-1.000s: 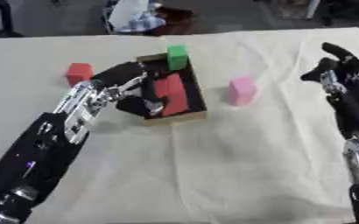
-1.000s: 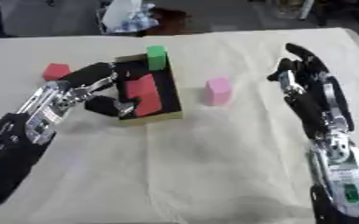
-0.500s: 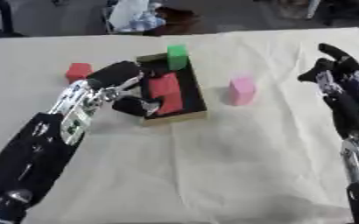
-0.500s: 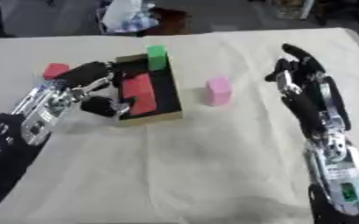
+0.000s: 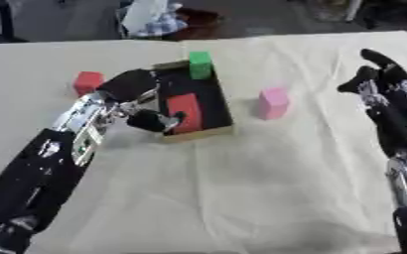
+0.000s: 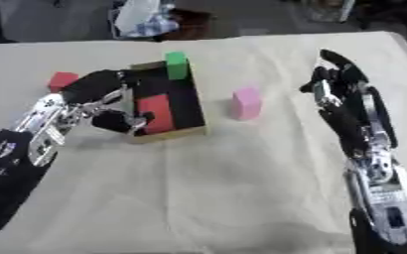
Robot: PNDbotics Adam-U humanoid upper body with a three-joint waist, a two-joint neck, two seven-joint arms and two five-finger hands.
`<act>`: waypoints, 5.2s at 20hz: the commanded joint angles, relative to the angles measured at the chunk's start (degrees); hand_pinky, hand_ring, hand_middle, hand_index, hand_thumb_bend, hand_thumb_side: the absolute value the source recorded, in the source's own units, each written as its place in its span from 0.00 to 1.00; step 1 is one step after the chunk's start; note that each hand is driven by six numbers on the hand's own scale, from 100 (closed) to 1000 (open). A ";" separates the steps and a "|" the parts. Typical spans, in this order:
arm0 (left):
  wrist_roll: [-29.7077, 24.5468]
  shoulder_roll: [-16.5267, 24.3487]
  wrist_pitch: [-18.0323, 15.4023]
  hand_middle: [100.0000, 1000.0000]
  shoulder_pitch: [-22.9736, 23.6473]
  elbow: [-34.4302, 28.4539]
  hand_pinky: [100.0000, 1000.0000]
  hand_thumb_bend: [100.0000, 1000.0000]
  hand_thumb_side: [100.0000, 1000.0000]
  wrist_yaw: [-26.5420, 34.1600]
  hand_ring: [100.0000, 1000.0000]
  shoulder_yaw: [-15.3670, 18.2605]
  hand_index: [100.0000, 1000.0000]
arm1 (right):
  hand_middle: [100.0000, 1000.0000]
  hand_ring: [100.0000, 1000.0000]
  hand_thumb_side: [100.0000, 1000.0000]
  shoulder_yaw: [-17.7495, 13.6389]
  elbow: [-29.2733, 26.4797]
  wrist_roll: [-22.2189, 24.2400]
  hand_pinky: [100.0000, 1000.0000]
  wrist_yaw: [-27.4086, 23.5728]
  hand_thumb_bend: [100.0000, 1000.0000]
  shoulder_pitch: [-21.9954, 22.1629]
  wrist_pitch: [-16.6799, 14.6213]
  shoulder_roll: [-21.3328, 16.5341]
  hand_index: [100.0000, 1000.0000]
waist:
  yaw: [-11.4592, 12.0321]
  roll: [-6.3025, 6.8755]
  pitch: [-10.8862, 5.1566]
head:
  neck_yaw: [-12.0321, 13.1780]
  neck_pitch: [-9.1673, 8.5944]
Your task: Pick up objects on the table and place them in the box.
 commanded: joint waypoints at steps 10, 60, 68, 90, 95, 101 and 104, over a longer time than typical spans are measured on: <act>-1.79 8.61 2.20 0.79 -2.52 -10.42 0.79 0.27 0.67 9.04 0.75 5.29 0.90 | 0.41 0.53 0.42 -0.25 -0.79 0.28 0.68 -0.37 0.00 -0.26 -0.17 -0.68 0.85 | -0.32 0.50 -0.24 | -0.05 -0.12; 1.71 12.14 -3.00 0.49 -17.69 35.19 0.68 0.34 0.14 -16.36 0.51 16.05 0.66 | 0.41 0.53 0.46 0.13 0.78 1.04 0.69 -1.77 0.00 -1.40 -0.31 -1.41 0.85 | -2.73 0.24 1.81 | 2.51 -0.12; -1.65 15.29 -6.55 0.42 -17.74 26.52 0.64 0.30 0.12 -10.56 0.45 13.98 0.58 | 0.41 0.53 0.46 -0.04 0.67 0.85 0.69 -1.52 0.00 -1.10 -0.24 -1.35 0.85 | -2.37 0.57 1.35 | 1.49 -0.12; -2.70 3.17 -5.94 0.45 -22.40 22.74 0.64 0.24 0.13 -10.02 0.47 8.37 0.62 | 0.41 0.53 0.46 0.47 0.78 1.48 0.69 -1.73 0.00 -0.98 -0.07 -0.64 0.85 | -3.79 0.13 0.93 | 1.34 -0.12; -0.96 1.17 -4.99 0.52 -21.99 25.69 0.65 0.26 0.16 -13.48 0.52 8.44 0.69 | 0.41 0.53 0.45 0.51 0.79 1.46 0.69 -1.83 0.00 -0.99 -0.02 -0.57 0.85 | -4.23 0.20 1.08 | 1.44 -0.12; 3.38 0.35 -4.41 0.67 -20.22 27.00 0.69 0.24 0.58 -14.18 0.61 8.70 0.83 | 0.41 0.53 0.46 0.47 0.70 1.51 0.69 -1.83 0.00 -0.99 0.03 -0.46 0.85 | -4.25 0.18 1.11 | 1.32 -0.12; 4.09 1.15 -4.70 0.74 -19.52 26.07 0.72 0.30 0.70 -13.72 0.67 8.08 0.87 | 0.41 0.53 0.46 0.34 0.72 1.46 0.69 -1.76 0.00 -0.95 0.04 -0.53 0.85 | -4.06 0.19 1.11 | 1.22 -0.12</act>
